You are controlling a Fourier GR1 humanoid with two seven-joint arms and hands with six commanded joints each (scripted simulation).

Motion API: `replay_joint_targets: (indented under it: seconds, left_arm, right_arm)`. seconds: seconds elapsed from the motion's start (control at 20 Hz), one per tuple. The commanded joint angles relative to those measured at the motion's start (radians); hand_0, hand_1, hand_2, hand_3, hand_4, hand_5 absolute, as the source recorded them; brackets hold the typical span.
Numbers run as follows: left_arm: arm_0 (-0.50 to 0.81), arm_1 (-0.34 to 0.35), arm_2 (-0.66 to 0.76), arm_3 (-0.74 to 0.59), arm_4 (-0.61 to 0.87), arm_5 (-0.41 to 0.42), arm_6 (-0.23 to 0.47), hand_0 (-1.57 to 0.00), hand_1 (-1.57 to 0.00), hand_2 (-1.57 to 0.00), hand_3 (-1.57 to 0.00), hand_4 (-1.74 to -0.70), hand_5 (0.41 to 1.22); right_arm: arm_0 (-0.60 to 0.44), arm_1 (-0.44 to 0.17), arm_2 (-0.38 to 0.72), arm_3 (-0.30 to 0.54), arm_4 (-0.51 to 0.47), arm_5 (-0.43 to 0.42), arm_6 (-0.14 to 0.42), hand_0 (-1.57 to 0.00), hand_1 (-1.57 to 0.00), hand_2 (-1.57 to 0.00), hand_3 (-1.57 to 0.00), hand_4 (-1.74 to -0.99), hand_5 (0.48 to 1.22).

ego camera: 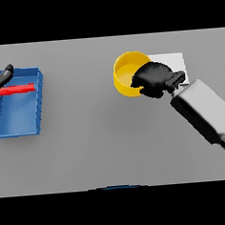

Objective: Pick up the red beaker and tilt it to pour out 1 green nut into yellow bowl. Pick up the yellow bowl and place it on the metallic measuring scale.

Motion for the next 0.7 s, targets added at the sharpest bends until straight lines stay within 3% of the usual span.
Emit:
replay_joint_targets:
  seconds: [0.0,0.45,0.55,0.65]
  left_arm:
    - [0.010,-0.003,-0.001,-0.010,0.002,0.002,-0.004,0.00,0.00,0.00,0.00,-0.83,0.723]
    - [0.047,-0.001,-0.001,-0.084,0.008,0.009,0.074,0.00,0.00,0.00,0.00,-0.85,0.760]
    - [0.046,-0.009,0.001,-0.094,0.018,0.008,0.087,0.00,0.00,0.00,0.00,-0.86,0.762]
    - [0.047,0.005,0.009,-0.098,0.021,0.001,0.107,0.00,0.00,0.00,0.00,-0.86,0.773]
  right_arm:
    - [-0.002,-0.022,-0.015,0.016,-0.003,-0.021,-0.029,-1.55,-1.57,-1.50,-1.17,-1.741,1.220]
    - [-0.077,-0.078,-0.086,0.272,0.020,-0.185,-0.081,-1.57,-1.57,-1.55,-1.15,-1.741,1.221]
    - [-0.091,-0.058,-0.091,0.346,0.027,-0.217,-0.063,-1.57,-1.57,-1.53,-1.17,-1.741,1.221]
    - [-0.099,-0.056,-0.100,0.406,0.027,-0.245,-0.085,-1.57,-1.57,-1.52,-1.17,-1.741,1.221]
